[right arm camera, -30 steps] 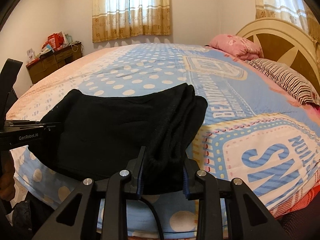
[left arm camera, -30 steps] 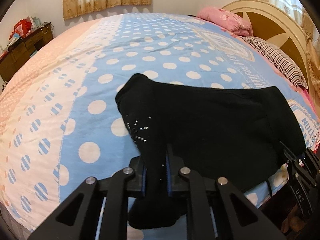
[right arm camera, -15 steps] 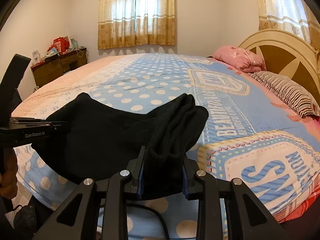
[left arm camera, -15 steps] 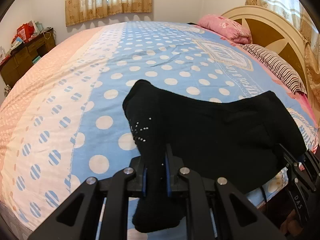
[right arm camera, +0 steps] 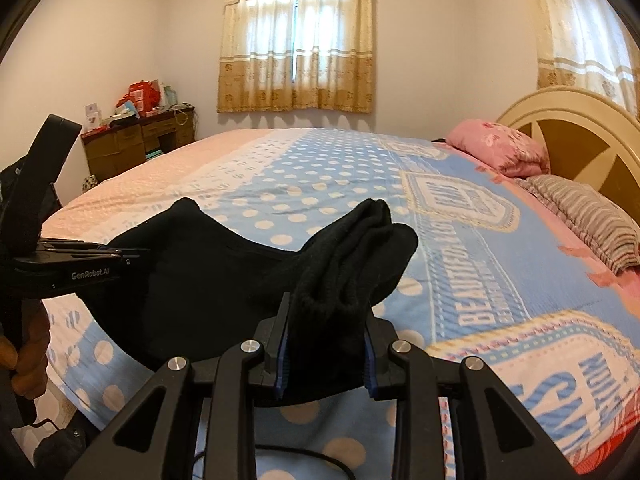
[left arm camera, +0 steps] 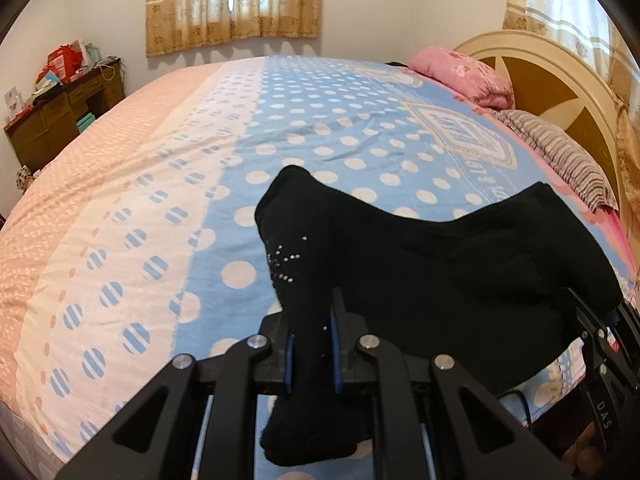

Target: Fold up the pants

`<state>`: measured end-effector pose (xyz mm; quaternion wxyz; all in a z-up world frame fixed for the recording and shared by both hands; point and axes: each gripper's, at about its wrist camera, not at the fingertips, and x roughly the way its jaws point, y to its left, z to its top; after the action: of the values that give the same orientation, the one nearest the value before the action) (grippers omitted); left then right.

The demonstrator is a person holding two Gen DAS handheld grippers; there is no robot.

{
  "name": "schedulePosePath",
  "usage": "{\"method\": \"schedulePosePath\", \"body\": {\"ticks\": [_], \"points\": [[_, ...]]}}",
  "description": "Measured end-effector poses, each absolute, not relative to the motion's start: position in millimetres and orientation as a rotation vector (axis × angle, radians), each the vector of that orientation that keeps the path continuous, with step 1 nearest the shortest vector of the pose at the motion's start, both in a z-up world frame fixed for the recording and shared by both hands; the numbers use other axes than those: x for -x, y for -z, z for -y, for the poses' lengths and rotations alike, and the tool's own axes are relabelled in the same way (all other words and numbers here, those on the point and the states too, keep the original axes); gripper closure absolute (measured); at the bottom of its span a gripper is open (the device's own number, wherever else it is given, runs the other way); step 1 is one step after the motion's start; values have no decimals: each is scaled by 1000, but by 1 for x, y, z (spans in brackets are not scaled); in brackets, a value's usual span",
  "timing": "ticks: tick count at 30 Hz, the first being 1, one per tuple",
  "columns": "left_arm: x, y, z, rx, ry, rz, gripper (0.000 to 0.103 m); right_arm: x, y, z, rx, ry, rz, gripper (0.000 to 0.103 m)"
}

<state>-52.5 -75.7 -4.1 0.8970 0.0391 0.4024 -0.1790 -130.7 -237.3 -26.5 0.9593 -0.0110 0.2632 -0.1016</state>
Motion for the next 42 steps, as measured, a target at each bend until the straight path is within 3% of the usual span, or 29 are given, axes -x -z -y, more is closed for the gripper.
{"method": "schedulePosePath", "body": {"ticks": [33, 42], "points": [[-9, -29, -89, 117, -40, -715, 88, -14, -8, 88, 111, -210, -411, 74], [-44, -32, -135, 117, -196, -669, 88, -77, 15, 46, 147, -295, -421, 74]]}}
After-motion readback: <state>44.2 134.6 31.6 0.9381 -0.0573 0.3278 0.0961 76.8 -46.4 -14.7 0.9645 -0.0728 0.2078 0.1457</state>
